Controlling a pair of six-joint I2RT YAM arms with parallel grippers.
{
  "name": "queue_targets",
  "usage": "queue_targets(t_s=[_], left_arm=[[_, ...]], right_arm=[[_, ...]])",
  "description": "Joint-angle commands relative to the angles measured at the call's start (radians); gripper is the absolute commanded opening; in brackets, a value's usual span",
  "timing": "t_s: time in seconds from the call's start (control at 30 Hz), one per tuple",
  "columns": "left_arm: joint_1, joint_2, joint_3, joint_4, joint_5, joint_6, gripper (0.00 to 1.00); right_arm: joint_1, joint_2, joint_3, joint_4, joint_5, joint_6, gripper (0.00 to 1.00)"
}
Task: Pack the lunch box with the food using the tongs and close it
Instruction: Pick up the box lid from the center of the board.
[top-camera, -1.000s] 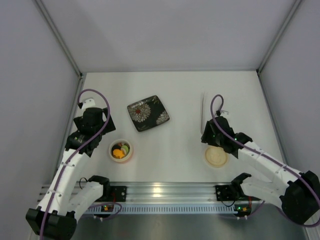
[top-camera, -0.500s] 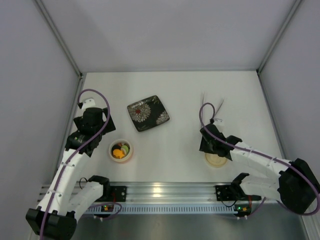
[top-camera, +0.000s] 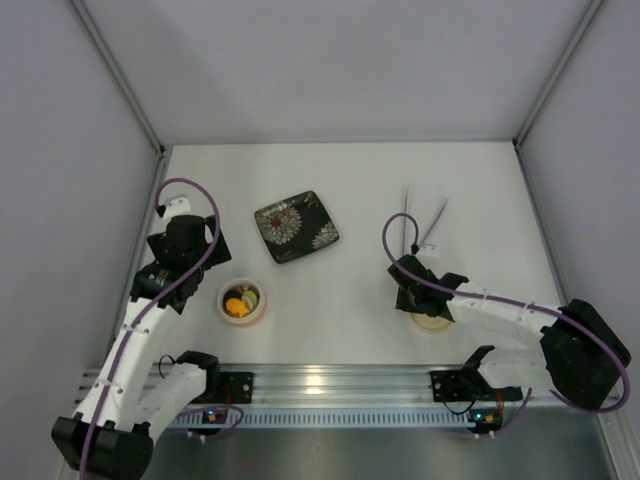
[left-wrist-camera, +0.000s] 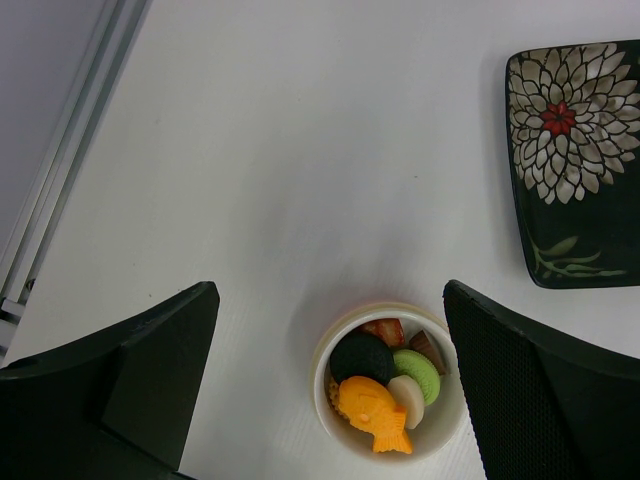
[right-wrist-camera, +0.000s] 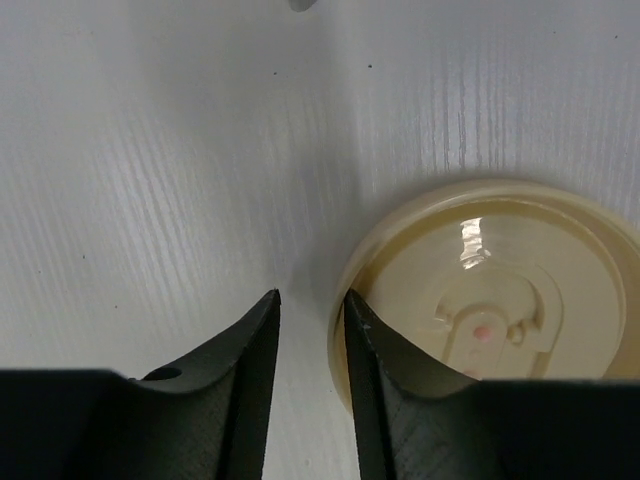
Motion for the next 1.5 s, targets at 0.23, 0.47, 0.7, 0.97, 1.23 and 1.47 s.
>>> queue_targets(t_s=[0.23,0.47,0.7,0.97,1.23,1.47], left_arm=[[0.000,-0.014,0.005,0.016,-0.009,0.006,0.99],[0.000,-0.009,0.013,0.021,0.026,0.009,0.99],[0.000,-0.039,0.059,0.043,0.305,-0.055,0.99],[0.000,-0.098,-0.009,0.441,0.868,-0.395,0.99],[-0.035,-0.101,-0.038,0.764,1.028,-0.646,0.99],[-0.277,-0.063,0.028,0.824,0.840,-0.731,0.97]], right_arm=[[0.040,0.000,0.023,0.047,-0.025,0.002,0.00],[0.055,-0.189,0.194,0.007,-0.192,-0.064,0.00],[0.054,-0.284,0.432,0.025,-0.450,-0.115,0.00],[-0.028,-0.364,0.480,0.356,-0.772,0.005,0.00],[-0.135,-0.355,0.324,1.028,-1.117,0.400,0.00],[-0.147,-0.348,0.308,1.274,-1.120,0.448,0.00]])
